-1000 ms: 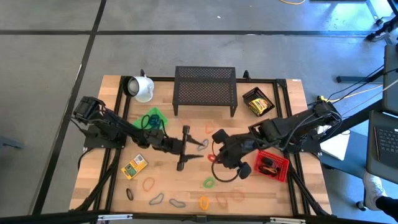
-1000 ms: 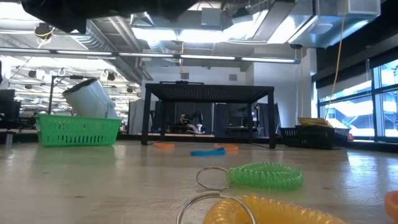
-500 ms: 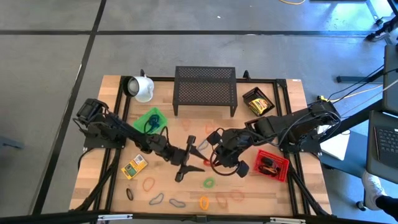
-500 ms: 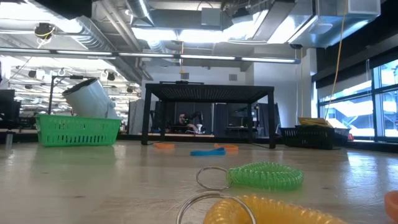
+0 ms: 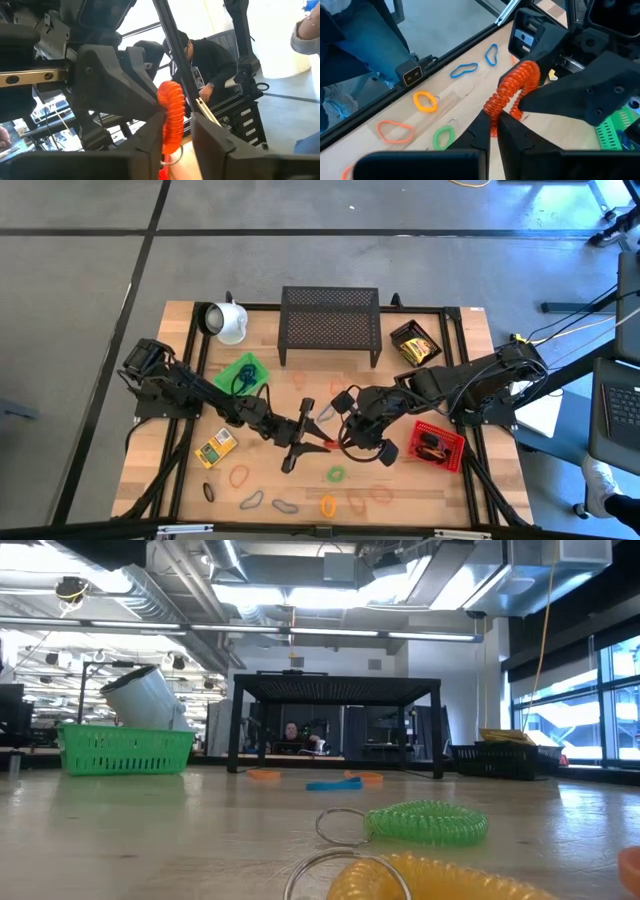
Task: Pick & Place Office Desk Supplies
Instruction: Put the orange spring keychain into the green bin, then put the green spring keychain into the green bin
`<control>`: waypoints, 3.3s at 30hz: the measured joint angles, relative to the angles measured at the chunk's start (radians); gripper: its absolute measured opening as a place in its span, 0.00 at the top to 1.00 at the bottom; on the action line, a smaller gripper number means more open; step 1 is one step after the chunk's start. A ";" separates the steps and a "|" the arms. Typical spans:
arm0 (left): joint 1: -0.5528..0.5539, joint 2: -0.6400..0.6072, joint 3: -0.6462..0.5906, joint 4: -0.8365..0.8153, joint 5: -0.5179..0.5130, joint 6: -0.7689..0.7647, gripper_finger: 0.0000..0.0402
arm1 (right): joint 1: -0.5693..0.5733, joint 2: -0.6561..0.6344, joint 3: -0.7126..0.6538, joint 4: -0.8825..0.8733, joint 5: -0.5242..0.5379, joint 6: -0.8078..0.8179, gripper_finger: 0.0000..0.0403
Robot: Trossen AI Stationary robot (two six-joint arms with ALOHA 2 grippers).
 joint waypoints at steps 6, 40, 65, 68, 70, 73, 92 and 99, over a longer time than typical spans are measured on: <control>0.003 0.000 0.000 0.000 -0.002 0.015 0.96 | 0.000 0.000 0.000 0.000 0.003 0.009 0.94; 0.138 -0.363 -0.002 -1.113 -0.749 -0.665 0.96 | 0.064 -0.008 0.365 -0.616 0.344 0.530 0.41; 0.320 -0.569 -0.189 -1.909 -0.534 -1.327 0.96 | 0.085 -0.008 0.365 -0.629 0.344 0.580 0.41; 0.320 -0.569 -0.200 -1.908 -0.534 -1.338 0.96 | 0.085 -0.007 0.365 -0.630 0.344 0.579 0.41; 0.320 -0.569 -0.200 -1.907 -0.534 -1.338 0.96 | 0.085 -0.007 0.365 -0.630 0.344 0.580 0.41; 0.320 -0.569 -0.200 -1.906 -0.534 -1.338 0.96 | 0.085 -0.007 0.365 -0.629 0.344 0.579 0.41; 0.319 -0.568 -0.200 -1.877 -0.463 -1.338 0.87 | 0.085 -0.007 0.364 -0.629 0.344 0.579 0.41; 0.319 -0.568 -0.196 -1.865 -0.464 -1.296 0.73 | 0.085 -0.007 0.364 -0.629 0.344 0.599 0.41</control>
